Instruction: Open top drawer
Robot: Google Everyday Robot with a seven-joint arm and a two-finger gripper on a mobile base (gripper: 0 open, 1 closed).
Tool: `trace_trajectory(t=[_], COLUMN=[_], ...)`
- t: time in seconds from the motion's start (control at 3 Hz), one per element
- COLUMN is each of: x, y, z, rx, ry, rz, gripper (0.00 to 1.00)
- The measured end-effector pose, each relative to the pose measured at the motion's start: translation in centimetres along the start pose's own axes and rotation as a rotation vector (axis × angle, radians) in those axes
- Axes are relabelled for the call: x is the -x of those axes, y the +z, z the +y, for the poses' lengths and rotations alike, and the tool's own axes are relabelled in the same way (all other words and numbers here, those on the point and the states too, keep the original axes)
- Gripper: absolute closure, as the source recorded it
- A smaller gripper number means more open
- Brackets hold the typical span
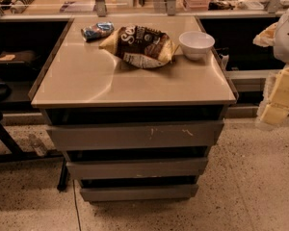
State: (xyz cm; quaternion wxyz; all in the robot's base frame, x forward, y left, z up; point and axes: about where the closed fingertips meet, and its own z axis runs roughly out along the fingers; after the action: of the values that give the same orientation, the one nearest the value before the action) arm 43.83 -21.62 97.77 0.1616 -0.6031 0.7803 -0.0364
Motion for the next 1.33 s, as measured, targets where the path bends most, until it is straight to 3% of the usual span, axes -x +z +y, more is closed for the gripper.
trace_trajectory(t=[0.33,1.0,1.33], x=[0.0,-1.2,-0.8], y=[0.6,8.9,13.2], z=[0.2,-0.4,-0.4], rx=[-0.003,0.049,0.041], ry=[-0.008,-0.048,-0.116], rz=[-0.002,-0.092,-0.14], gripper=[0.0,0.0,0.0])
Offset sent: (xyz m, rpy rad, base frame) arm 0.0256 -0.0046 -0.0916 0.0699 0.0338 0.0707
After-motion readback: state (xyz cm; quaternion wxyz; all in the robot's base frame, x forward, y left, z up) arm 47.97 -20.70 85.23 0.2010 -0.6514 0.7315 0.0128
